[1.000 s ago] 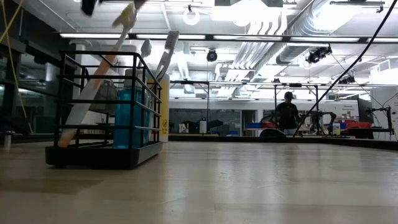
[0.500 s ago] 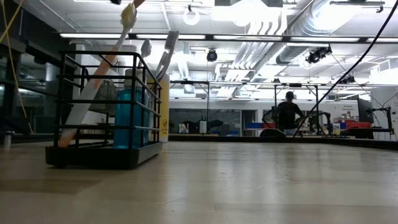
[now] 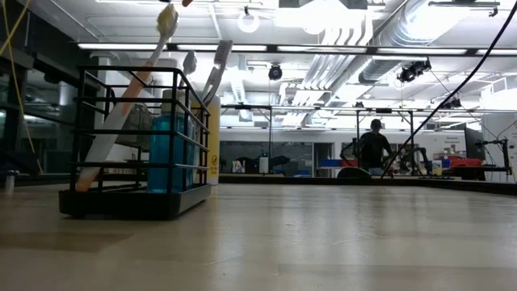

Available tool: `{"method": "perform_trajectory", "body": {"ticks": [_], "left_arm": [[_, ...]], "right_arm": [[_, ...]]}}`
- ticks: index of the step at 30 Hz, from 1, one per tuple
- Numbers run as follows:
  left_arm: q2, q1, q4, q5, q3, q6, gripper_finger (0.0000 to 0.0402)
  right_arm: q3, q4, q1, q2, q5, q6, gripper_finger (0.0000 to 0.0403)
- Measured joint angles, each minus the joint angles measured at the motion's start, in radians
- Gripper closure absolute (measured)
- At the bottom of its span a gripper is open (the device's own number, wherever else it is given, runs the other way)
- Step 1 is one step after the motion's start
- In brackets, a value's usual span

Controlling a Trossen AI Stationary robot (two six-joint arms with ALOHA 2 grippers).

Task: Pick & Place toothbrushing station
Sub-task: Put the top orange toothbrush into the bottom section of the black wire organizer

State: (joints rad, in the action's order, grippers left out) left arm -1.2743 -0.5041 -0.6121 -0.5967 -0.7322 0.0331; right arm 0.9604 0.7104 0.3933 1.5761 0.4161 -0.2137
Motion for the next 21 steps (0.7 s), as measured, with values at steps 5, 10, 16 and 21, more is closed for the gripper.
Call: {"method": "perform_trajectory", "body": {"ticks": [5, 10, 16, 21], "left_arm": [[0.000, 0.000, -0.003, 0.043, 0.000, 0.002, 0.0399], [0.000, 0.000, -0.003, 0.046, 0.000, 0.005, 0.0399], [0.000, 0.000, -0.002, 0.046, 0.000, 0.006, 0.0399], [0.000, 0.000, 0.000, 0.046, 0.000, 0.006, 0.0399]], "right_arm": [[0.000, 0.019, -0.011, 0.000, -0.005, -0.001, 0.0229], [0.000, 0.046, -0.017, 0.000, -0.046, -0.001, 0.0229], [0.000, 0.081, -0.016, 0.000, -0.057, -0.002, 0.0229], [0.000, 0.089, -0.017, 0.000, -0.060, -0.001, 0.0229]]}}
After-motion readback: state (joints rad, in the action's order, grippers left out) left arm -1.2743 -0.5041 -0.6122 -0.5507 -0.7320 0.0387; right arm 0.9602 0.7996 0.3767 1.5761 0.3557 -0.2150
